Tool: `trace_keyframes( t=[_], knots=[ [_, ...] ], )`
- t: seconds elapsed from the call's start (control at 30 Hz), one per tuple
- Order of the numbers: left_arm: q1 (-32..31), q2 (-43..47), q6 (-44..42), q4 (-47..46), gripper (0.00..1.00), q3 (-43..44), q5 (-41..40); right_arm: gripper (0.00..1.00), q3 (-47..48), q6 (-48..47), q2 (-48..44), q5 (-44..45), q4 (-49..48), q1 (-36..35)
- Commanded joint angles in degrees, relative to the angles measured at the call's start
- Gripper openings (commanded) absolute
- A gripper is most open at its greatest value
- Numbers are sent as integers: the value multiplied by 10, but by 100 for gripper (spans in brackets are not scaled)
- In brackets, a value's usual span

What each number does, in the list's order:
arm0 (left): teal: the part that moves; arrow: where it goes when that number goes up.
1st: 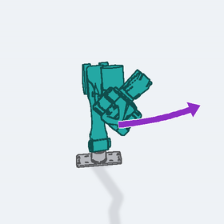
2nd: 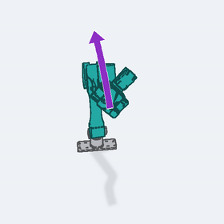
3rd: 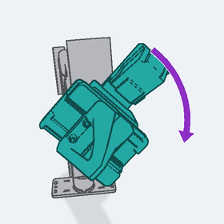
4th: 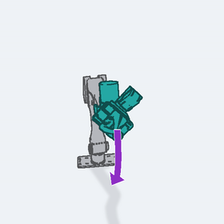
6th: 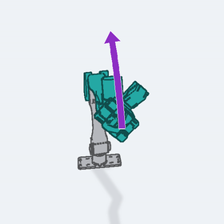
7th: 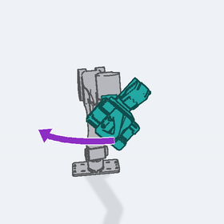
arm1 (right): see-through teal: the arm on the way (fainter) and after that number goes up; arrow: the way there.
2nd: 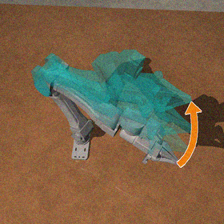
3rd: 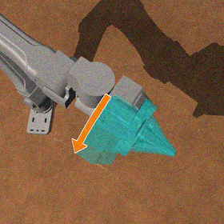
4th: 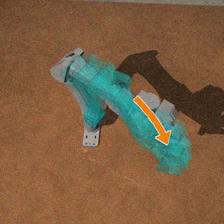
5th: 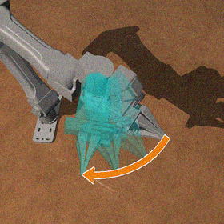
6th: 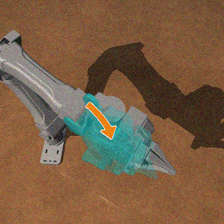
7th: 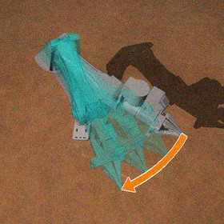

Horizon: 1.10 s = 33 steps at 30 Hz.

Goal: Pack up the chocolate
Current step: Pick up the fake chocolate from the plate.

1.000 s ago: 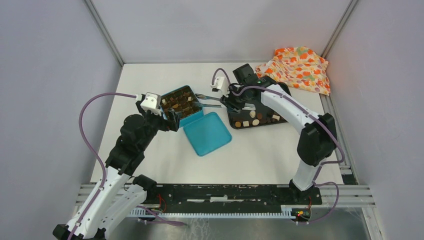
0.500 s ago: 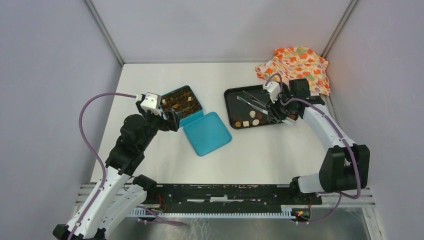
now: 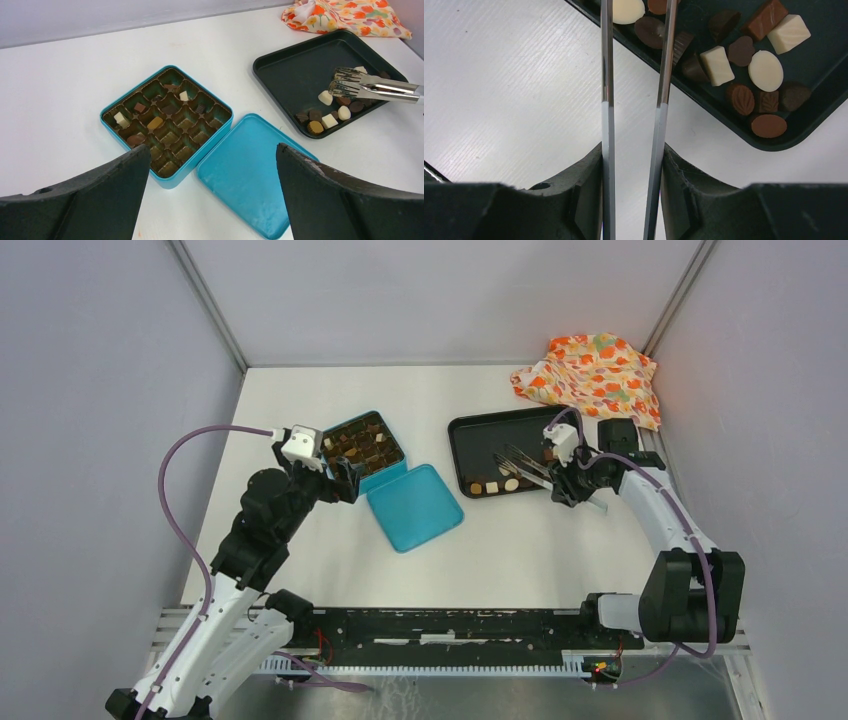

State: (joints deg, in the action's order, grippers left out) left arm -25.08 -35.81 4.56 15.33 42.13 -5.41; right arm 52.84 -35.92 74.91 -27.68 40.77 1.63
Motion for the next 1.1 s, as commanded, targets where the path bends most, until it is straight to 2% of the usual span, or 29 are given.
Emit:
trace_keyframes(
  t=[0.0, 0.57, 1.07],
  knots=[
    [3, 7, 2, -11, 100, 7, 7, 45, 1, -9, 1, 3, -16, 1],
    [3, 9, 3, -11, 100, 6, 6, 45, -1, -1, 43, 9, -30, 0],
    [3, 9, 3, -11, 100, 6, 6, 45, 16, 4, 64, 60, -34, -1]
  ],
)
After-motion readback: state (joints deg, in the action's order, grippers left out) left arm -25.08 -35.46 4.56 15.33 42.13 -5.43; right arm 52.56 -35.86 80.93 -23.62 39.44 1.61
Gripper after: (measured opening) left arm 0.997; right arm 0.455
